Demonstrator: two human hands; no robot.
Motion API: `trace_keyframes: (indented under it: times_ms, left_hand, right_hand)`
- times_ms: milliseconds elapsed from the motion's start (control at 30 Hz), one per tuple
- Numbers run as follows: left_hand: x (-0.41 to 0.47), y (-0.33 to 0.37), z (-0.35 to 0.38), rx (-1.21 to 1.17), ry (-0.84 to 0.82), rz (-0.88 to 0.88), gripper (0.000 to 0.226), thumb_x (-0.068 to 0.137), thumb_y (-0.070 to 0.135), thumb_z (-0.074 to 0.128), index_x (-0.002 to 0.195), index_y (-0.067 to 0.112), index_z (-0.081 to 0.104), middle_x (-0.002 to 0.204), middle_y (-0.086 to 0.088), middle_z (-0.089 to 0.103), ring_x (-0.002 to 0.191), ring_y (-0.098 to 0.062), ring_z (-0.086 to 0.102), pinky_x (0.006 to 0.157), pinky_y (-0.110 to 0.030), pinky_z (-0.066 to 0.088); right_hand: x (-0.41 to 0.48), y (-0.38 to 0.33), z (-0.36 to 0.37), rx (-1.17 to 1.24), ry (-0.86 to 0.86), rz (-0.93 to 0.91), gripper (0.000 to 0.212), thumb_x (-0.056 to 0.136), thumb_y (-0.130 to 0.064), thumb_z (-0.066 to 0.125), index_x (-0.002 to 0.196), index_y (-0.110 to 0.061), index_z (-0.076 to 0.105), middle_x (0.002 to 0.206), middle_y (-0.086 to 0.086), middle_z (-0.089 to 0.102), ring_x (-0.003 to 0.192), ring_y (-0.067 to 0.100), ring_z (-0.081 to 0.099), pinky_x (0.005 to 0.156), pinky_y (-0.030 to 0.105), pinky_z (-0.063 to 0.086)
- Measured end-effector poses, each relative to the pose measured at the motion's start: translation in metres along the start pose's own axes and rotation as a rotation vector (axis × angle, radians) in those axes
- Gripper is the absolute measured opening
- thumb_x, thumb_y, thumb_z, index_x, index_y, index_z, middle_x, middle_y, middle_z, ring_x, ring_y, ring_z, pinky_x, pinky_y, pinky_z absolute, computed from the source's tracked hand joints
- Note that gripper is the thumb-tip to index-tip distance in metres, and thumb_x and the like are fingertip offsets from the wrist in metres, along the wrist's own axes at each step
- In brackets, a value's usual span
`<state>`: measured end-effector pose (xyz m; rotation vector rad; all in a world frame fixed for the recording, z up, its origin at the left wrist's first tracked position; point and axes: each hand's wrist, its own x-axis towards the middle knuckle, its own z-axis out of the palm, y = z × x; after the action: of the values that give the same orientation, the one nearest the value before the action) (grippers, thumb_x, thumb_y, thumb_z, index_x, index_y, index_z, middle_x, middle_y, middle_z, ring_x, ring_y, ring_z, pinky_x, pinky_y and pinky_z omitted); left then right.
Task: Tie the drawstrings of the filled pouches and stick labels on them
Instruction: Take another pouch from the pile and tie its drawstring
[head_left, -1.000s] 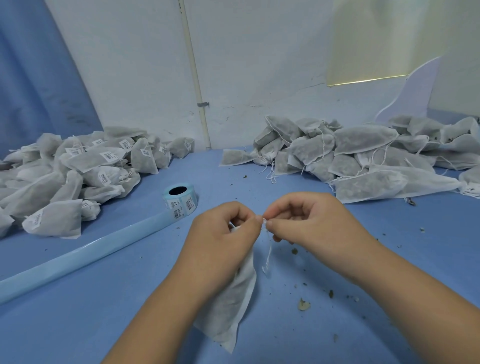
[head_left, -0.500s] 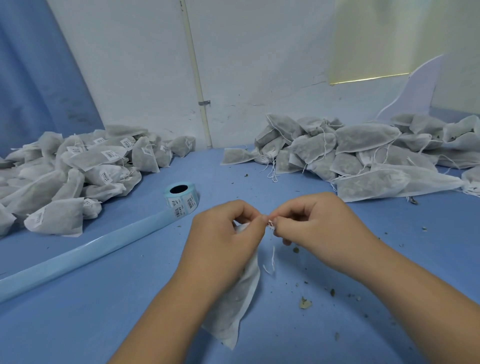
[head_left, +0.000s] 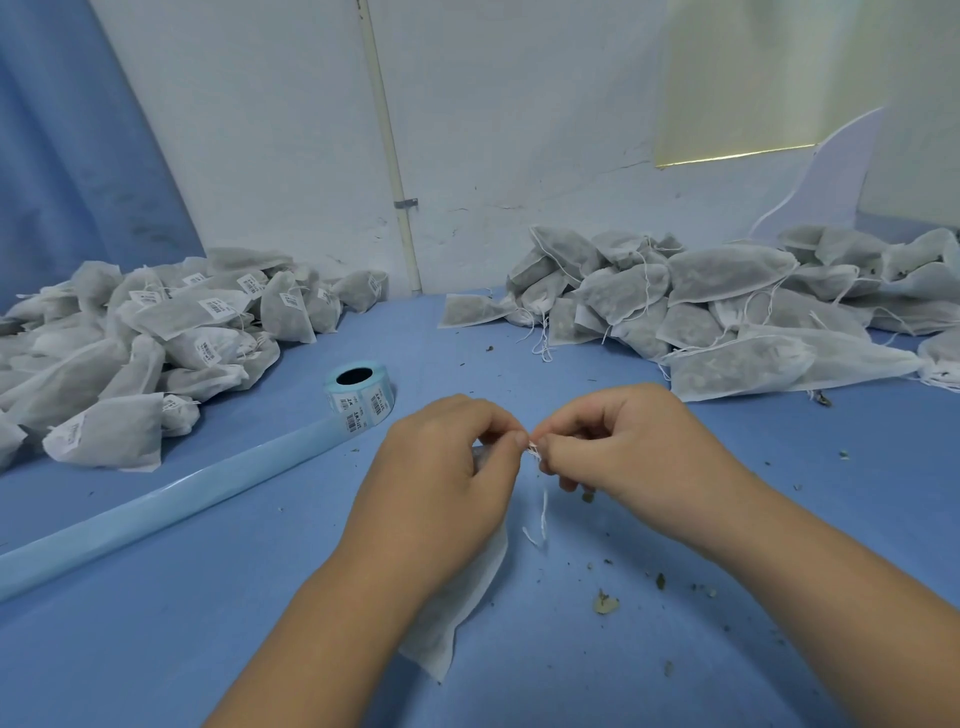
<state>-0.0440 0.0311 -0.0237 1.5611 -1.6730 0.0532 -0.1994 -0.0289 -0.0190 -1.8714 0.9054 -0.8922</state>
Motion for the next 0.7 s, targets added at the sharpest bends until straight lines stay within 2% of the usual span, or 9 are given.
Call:
trace_keyframes:
  times_ms: [67,167,233,267,400,467,600,700]
  left_hand:
    - [-0.001,0.002,0.000,-0.034,-0.024,-0.063,0.022,0.089,0.024,0.065,0.070,0.034,0.062,0.065,0.020,0.059,0.064,0.011,0.050,0.060,-0.006,0.033]
    - [0.001,0.003,-0.001,-0.201,-0.077,-0.242,0.020,0.090,0.024,0.062,0.071,0.029,0.065,0.060,0.029,0.057,0.057,0.010,0.050,0.054,-0.006,0.034]
    - [0.003,0.001,-0.003,-0.331,-0.126,-0.361,0.020,0.089,0.026,0.061,0.070,0.026,0.067,0.065,0.024,0.061,0.057,0.007,0.050,0.056,-0.009,0.035]
    - [0.004,0.001,-0.005,-0.396,-0.166,-0.406,0.022,0.089,0.028,0.061,0.068,0.025,0.067,0.064,0.020,0.061,0.055,0.003,0.048,0.059,-0.016,0.036]
    - [0.005,0.005,-0.012,-0.538,-0.315,-0.483,0.025,0.078,0.038,0.065,0.057,0.025,0.064,0.052,0.010,0.047,0.049,-0.010,0.038,0.056,-0.028,0.031]
    - [0.005,0.006,-0.013,-0.558,-0.340,-0.489,0.022,0.069,0.040,0.060,0.056,0.022,0.060,0.052,0.002,0.040,0.050,-0.014,0.035,0.055,-0.030,0.028]
    - [0.004,0.004,-0.013,-0.657,-0.381,-0.506,0.022,0.070,0.036,0.060,0.058,0.019,0.059,0.055,-0.003,0.041,0.052,-0.017,0.034,0.056,-0.033,0.029]
    - [0.004,0.002,-0.013,-0.739,-0.377,-0.502,0.021,0.071,0.035,0.062,0.059,0.018,0.059,0.055,-0.002,0.041,0.050,-0.016,0.034,0.052,-0.030,0.028]
  right_hand:
    - [0.001,0.001,0.000,0.028,0.018,-0.012,0.008,0.079,-0.016,0.070,0.073,-0.022,0.072,0.065,0.001,0.071,0.058,0.013,0.059,0.060,0.031,0.048]
    - [0.002,0.000,0.000,0.065,0.029,-0.041,0.010,0.079,-0.011,0.069,0.080,-0.021,0.068,0.067,0.003,0.071,0.059,0.011,0.062,0.066,0.034,0.052]
    - [0.000,-0.001,0.001,0.097,0.030,-0.068,0.011,0.079,-0.009,0.069,0.082,-0.019,0.067,0.069,0.004,0.071,0.059,0.012,0.063,0.069,0.040,0.054]
    - [0.000,-0.003,0.001,0.113,0.031,-0.082,0.011,0.079,-0.008,0.069,0.082,-0.018,0.067,0.070,0.006,0.071,0.060,0.012,0.063,0.070,0.044,0.054]
    - [-0.003,-0.006,0.001,0.146,0.026,-0.132,0.014,0.080,-0.005,0.069,0.078,-0.018,0.067,0.073,0.012,0.068,0.063,0.021,0.057,0.070,0.052,0.052]
    - [-0.003,-0.008,0.001,0.152,0.021,-0.153,0.016,0.081,-0.002,0.069,0.076,-0.018,0.067,0.072,0.014,0.066,0.064,0.021,0.055,0.070,0.051,0.051]
    - [-0.005,-0.009,0.002,0.159,-0.013,-0.174,0.014,0.081,-0.002,0.068,0.076,-0.015,0.066,0.073,0.015,0.066,0.066,0.021,0.055,0.068,0.050,0.051]
    - [-0.005,-0.008,0.002,0.166,-0.044,-0.186,0.015,0.081,-0.001,0.068,0.075,-0.015,0.066,0.068,0.007,0.066,0.065,0.018,0.054,0.061,0.033,0.048]
